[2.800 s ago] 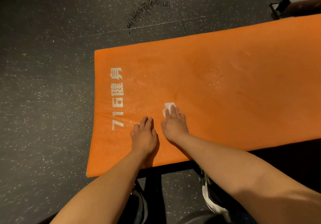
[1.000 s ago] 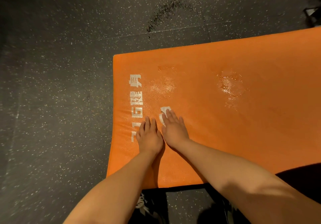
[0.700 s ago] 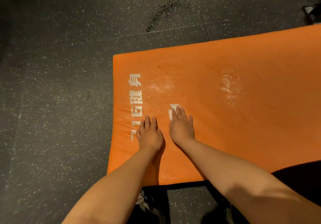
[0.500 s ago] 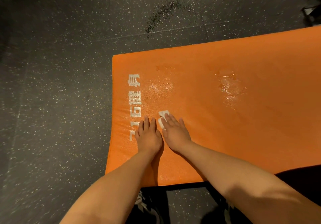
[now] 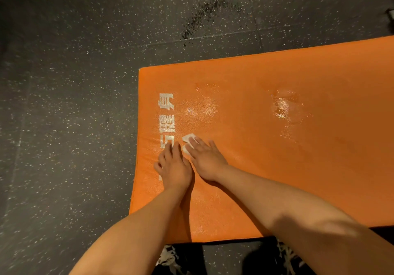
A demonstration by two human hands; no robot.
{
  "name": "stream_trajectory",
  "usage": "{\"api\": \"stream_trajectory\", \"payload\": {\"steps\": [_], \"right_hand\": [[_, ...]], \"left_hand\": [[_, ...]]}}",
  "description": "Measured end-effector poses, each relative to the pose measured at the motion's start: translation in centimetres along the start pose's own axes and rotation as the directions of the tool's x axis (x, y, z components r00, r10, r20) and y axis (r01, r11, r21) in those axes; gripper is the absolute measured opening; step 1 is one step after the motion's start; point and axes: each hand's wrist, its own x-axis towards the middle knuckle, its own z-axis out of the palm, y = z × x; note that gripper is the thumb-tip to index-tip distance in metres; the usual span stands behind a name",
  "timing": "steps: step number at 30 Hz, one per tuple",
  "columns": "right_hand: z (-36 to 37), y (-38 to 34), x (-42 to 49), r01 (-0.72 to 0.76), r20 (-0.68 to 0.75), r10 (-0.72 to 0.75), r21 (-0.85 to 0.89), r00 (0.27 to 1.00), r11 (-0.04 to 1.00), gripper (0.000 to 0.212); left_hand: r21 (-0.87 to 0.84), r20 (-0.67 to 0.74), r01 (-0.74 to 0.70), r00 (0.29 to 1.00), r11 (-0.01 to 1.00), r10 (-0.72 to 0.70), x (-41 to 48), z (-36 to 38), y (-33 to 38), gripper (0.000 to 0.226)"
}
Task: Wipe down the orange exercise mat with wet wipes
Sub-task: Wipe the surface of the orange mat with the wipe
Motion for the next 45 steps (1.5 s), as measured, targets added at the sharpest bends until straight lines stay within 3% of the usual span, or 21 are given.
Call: {"api": "stream_trajectory", "payload": {"steps": [2,5,7,9,11,14,16,18,20,22,26,28,30,34,36,39,41,43,45], "right_hand": [[-0.2,0.7,0.2,-0.03,-0.031,0.029,-0.017,0.999,0.999,0.054],[-1.2,2.2,0.4,-0.313,-0.129,0.319,0.067,0.939,0.947,0.058],[-1.3,2.3,0.5,-0.39,-0.143,0.4,0.09,0.905,0.916,0.06],[-1.0,1.3,0.3,-0.332,-0.095,0.341,0.097,0.935,0.938,0.061],[-0.5,0.3,-0.4,-0.18,-0.021,0.181,0.056,0.983,0.982,0.06],[-0.4,1.2,-1.3,-0.081,-0.018,0.081,-0.013,0.997,0.997,0.058],[-0.8,2.9,-1.9,-0.209,-0.103,0.207,-0.009,0.973,0.978,0.058],[-1.0,4.7,-2.8,-0.413,-0.158,0.421,0.084,0.893,0.907,0.062],[-0.9,5.5,-3.8,-0.511,-0.16,0.529,0.142,0.833,0.848,0.065],[-0.2,4.6,-4.7,-0.478,-0.148,0.496,0.144,0.855,0.866,0.064],[2.0,2.0,-7.2,-0.196,-0.102,0.204,0.085,0.974,0.977,0.054],[2.5,2.3,-8.4,-0.09,-0.088,0.093,0.039,0.992,0.995,0.052],[2.3,3.4,-9.3,-0.141,-0.117,0.143,0.025,0.983,0.99,0.052],[2.0,4.6,-11.0,-0.397,-0.164,0.401,0.06,0.901,0.916,0.055],[2.4,3.5,-11.8,-0.348,-0.123,0.355,0.074,0.927,0.934,0.054],[3.2,0.9,-13.0,-0.107,-0.052,0.11,0.069,0.993,0.992,0.052],[3.5,0.3,-13.4,-0.002,-0.029,0.003,0.048,1.0,0.999,0.052],[3.1,0.7,-13.5,-0.041,-0.024,0.041,-0.011,0.999,0.999,0.053],[2.3,1.7,-13.5,-0.231,-0.019,0.23,-0.034,0.973,0.972,0.056]], "left_hand": [[0.046,0.02,-0.007,1.0,0.999,0.007,0.0,0.4,0.0,0.055],[0.073,0.034,-0.016,0.999,0.997,0.014,-0.2,0.6,0.0,0.056],[0.094,0.046,-0.029,0.999,0.995,0.025,-0.1,0.5,0.0,0.056],[0.092,0.077,-0.024,0.997,0.995,0.017,0.1,0.3,0.1,0.057],[0.094,0.098,-0.027,0.995,0.995,0.018,0.3,0.0,0.1,0.06],[0.117,0.125,-0.132,0.985,0.984,0.117,0.4,-0.2,0.4,0.061],[0.099,0.154,-0.181,0.974,0.979,0.164,0.3,-0.3,0.7,0.06],[0.084,0.173,-0.187,0.97,0.979,0.171,0.1,-0.3,0.7,0.06],[0.07,0.186,-0.193,0.966,0.979,0.177,0.1,-0.4,0.6,0.059],[0.056,0.198,-0.207,0.961,0.977,0.193,0.1,-0.6,0.4,0.058],[0.084,0.209,-0.273,0.945,0.958,0.25,-1.5,-1.0,-0.1,0.058],[0.108,0.191,-0.259,0.953,0.96,0.236,-3.4,-1.2,-0.2,0.058],[0.094,0.192,-0.231,0.959,0.968,0.21,-5.2,-1.2,0.0,0.055],[0.009,0.229,-0.17,0.96,0.985,0.163,-7.5,-1.0,0.3,0.053],[-0.003,0.254,-0.171,0.953,0.985,0.167,-8.5,-0.7,0.0,0.056],[-0.035,0.266,-0.208,0.941,0.977,0.21,-9.8,-0.3,-0.4,0.056],[-0.03,0.261,-0.211,0.942,0.977,0.212,-10.3,-0.4,-0.4,0.054],[0.026,0.263,-0.213,0.944,0.977,0.198,-10.7,-0.6,0.0,0.053],[0.071,0.274,-0.212,0.944,0.975,0.185,-10.9,-0.9,0.5,0.053]]}}
